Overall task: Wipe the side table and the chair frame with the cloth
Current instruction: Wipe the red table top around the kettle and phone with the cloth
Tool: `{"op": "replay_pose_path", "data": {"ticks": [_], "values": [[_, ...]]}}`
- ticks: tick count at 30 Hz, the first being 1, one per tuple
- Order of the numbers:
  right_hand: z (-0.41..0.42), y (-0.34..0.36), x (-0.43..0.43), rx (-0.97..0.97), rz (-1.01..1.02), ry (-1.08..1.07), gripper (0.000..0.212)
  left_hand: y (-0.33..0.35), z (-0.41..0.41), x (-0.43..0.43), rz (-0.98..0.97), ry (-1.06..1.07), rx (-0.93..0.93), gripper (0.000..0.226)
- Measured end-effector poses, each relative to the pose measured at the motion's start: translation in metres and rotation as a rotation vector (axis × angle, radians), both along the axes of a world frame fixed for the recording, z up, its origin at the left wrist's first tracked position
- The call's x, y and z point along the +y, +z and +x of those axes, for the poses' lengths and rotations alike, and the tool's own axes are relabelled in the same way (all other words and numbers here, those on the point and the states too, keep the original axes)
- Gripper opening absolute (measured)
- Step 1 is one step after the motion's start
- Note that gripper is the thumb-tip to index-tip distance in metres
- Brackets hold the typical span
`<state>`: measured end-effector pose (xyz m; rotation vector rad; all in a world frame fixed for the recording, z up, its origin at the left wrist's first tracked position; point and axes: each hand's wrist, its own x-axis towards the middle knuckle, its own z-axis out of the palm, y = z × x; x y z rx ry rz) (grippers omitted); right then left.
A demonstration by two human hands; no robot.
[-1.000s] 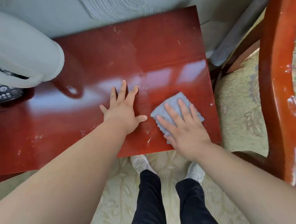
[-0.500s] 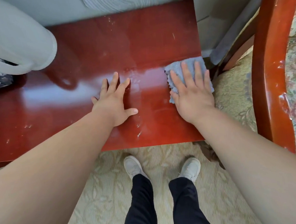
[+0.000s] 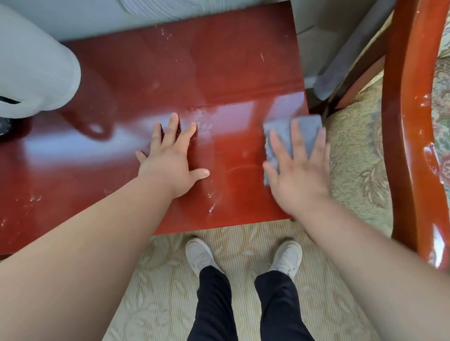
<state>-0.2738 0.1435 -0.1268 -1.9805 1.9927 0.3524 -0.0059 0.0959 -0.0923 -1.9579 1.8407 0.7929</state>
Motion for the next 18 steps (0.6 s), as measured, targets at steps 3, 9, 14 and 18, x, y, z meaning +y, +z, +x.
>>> {"op": "replay_pose_path", "data": {"ticks": [3, 9, 14, 18], "values": [[0.007, -0.003, -0.059, -0.005, -0.060, 0.021, 0.063, 0.001, -0.001, 0.000, -0.004, -0.009, -0.009, 0.106], [0.013, -0.001, 0.018, -0.111, -0.098, 0.138, 0.065, 0.002, -0.002, 0.001, -0.006, -0.006, 0.004, 0.106], [0.009, -0.001, 0.102, -0.186, -0.046, 0.364, 0.083, 0.002, -0.001, 0.000, -0.002, -0.011, -0.004, 0.106], [0.015, -0.004, 0.022, -0.151, -0.112, 0.445, 0.066, 0.004, 0.000, -0.001, 0.009, -0.005, 0.001, 0.106]]}}
